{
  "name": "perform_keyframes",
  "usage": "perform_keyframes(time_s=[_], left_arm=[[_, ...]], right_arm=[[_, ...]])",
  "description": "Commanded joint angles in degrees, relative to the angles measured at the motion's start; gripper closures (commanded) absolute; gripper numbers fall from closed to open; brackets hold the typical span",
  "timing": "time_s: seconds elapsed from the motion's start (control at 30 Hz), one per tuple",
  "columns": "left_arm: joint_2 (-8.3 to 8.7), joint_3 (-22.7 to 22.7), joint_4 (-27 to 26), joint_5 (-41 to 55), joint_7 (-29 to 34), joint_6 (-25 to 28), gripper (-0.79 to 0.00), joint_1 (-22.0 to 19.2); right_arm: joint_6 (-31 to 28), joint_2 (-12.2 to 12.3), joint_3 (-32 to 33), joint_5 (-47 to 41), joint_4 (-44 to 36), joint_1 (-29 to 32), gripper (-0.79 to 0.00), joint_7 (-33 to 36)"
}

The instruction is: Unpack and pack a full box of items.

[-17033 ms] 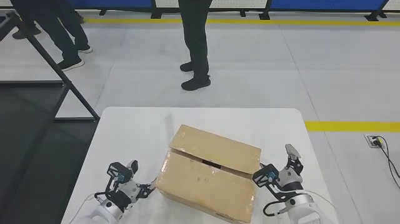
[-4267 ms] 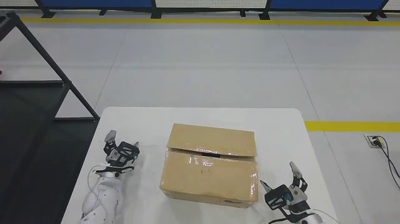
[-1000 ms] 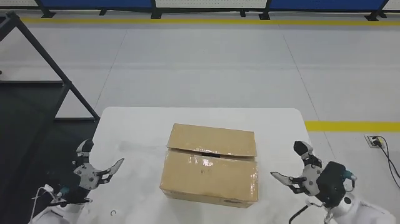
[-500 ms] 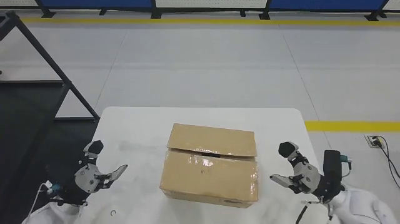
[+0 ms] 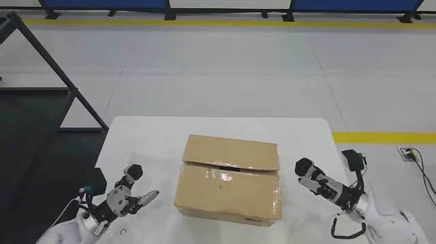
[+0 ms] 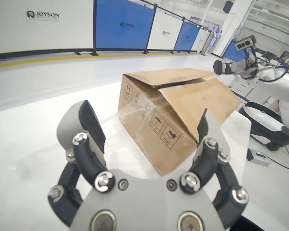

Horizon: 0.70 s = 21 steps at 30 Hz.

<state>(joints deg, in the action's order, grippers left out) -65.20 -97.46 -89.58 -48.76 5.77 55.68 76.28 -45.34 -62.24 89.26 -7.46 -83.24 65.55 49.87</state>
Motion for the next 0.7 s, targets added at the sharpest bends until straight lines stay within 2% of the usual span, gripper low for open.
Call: perform_keyframes(time_s=[0.0,0.13,0.23,0.47,0.67], left_arm=[[0.29,0.23,-0.02,4.21,3.25,0.45,-0.785,0.02],[0.75,0.21,-0.34,9.06,6.42,-0.7,-0.785,-0.11],[0.75,0.21,-0.34,9.06,6.42,-0.7,-0.785,-0.11],[0.75,0.21,-0.34,9.06,6.42,-0.7,-0.785,-0.11],[0.75,0.21,-0.34,9.06,6.42,-0.7,-0.785,-0.11]], right_arm=[[1.28,0.4,-0.05,-4.81,0.74,-0.34,-0.785,4.77],[3.77,0.89,-1.17,-8.6,2.19,-1.44,-0.785,10.1],[4.91,0.97,-2.85,-9.69,2.87,-2.49,-0.785,12.17],[5.74,0.92,-6.25,-11.91,4.89,-4.9,-0.785,14.62],[6.54,1.29,-8.83,-16.03,2.97,-5.46,-0.785,15.61]])
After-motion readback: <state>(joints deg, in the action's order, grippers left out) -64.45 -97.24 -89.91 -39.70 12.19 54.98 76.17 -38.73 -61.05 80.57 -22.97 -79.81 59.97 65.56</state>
